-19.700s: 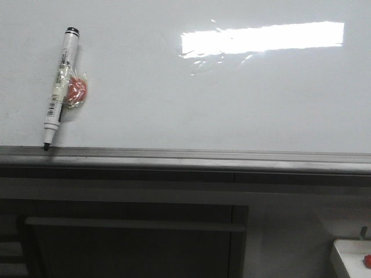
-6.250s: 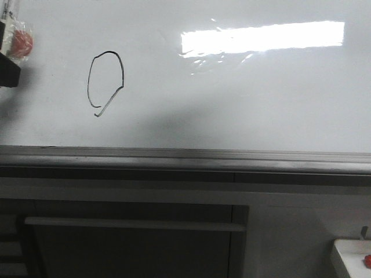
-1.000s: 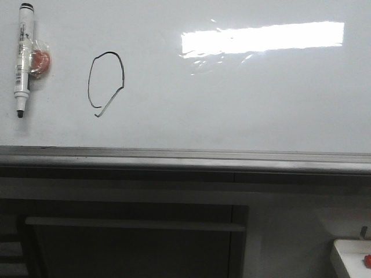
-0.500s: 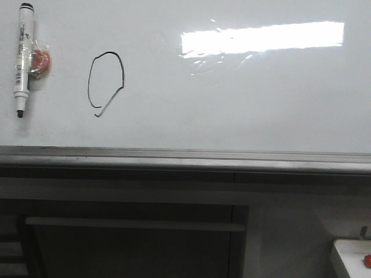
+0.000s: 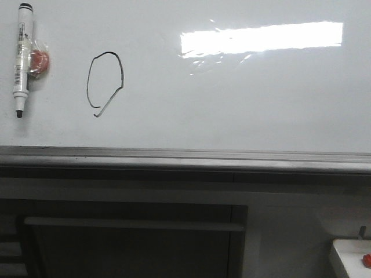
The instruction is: Write number 0 on whiteboard
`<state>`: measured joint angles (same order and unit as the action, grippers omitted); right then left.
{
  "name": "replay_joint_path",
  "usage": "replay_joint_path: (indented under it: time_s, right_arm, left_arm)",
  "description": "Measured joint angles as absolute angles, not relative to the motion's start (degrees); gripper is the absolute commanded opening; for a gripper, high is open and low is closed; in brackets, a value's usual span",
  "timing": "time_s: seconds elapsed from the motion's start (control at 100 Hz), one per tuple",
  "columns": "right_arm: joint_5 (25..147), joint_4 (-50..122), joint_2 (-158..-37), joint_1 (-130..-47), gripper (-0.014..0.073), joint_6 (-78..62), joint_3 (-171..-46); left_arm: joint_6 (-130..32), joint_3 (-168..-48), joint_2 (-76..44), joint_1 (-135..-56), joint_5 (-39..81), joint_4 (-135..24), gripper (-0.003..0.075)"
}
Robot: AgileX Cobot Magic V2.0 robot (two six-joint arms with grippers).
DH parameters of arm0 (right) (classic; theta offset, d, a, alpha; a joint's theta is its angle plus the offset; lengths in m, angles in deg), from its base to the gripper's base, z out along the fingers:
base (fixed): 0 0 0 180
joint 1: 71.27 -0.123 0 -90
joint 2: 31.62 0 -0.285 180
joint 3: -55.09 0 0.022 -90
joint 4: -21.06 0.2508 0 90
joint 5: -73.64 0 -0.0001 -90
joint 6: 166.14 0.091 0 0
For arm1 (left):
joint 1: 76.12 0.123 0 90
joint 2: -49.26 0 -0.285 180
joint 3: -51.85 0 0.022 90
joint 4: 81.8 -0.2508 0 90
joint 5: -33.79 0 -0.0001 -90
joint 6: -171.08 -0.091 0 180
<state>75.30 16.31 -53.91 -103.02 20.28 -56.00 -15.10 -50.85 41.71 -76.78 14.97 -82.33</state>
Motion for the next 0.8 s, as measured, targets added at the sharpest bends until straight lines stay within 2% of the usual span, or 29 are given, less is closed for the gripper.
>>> replay_joint_path:
  time_s: [0.44,0.58,0.8]
  right_arm:
    - [76.3,16.0,-53.5,-76.2,-0.005,20.7,-56.0]
    - [76.3,16.0,-51.6,-71.6,-0.005,20.7,-54.7]
    - [76.3,15.9,-46.7,-70.3,-0.005,20.7,-47.7]
  left_arm:
    - [-15.1,-50.8,41.7,-76.8,15.0,-82.3,-0.002]
    - [-15.1,-50.8,41.7,-76.8,15.0,-82.3,-0.002]
    - [-15.1,-50.8,41.7,-76.8,15.0,-82.3,-0.002]
